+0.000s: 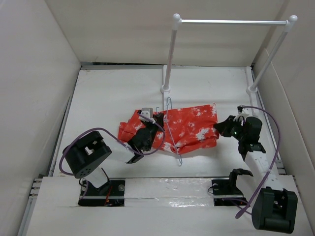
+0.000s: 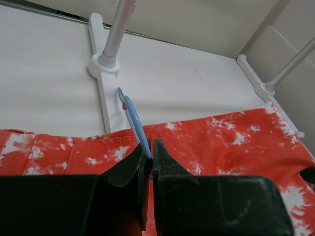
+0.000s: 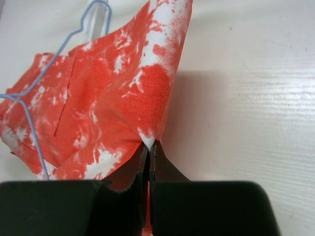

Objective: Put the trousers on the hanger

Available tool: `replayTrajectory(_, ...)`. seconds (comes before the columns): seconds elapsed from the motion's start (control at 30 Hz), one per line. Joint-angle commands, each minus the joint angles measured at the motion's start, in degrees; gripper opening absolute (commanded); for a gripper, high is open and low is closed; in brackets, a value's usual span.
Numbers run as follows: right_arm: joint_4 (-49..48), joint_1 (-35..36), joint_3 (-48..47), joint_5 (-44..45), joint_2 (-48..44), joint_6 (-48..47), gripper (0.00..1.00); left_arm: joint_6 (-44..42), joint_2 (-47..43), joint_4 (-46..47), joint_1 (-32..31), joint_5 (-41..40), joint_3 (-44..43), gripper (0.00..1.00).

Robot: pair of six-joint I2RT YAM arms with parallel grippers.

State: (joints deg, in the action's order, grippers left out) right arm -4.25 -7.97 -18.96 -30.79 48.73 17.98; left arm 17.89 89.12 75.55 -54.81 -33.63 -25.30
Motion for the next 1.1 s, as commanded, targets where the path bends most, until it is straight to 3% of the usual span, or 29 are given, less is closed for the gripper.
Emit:
replayTrajectory(0.0, -7.0, -1.1, -5.3, 0.2, -0.6, 0.8, 0.0, -0.5, 0.4, -4.9, -0.4, 1.1, 0.5, 0.0)
replayTrajectory(0.17, -9.8, -1.1, -6.2, 4.3, 1.6, 1.2, 0.0, -0.8, -3.6, -8.8, -0.4, 2.2, 1.2, 0.0)
replayTrajectory(0.37, -14.6, -1.1, -7.9, 5.9, 12.1, 1.5, 0.0, -2.3, -6.7, -13.2, -0.9, 4.2, 0.4, 0.0)
replayTrajectory(0.53, -21.6, -0.6, -7.5, 2.6, 17.5, 4.5, 0.0, -2.9, -5.8, -14.3, -1.4, 7.1, -1.8, 0.0)
replayTrajectory(0.87, -14.5, 0.1, -3.5, 9.9, 10.8, 0.7, 0.0, -0.2, -10.1, -16.9, -2.1, -1.3, -2.0, 0.0)
replayTrajectory(0.97, -12.6, 0.1, -2.9, 9.9, 8.2, -0.7, 0.41, -0.1, -12.2, -19.0, -2.6, -1.0, -3.5, 0.0)
replayTrajectory(1.0, -10.9, 0.8, -3.7, 9.3, 7.3, -1.9, 0.59, 0.1, -12.8, -19.7, -2.6, -1.1, -3.9, 0.0)
replayTrajectory(1.07, -5.9, 2.7, -6.4, 8.3, 3.8, -3.7, 0.72, 0.2, -14.8, -21.2, -3.2, -1.5, -5.3, 0.0)
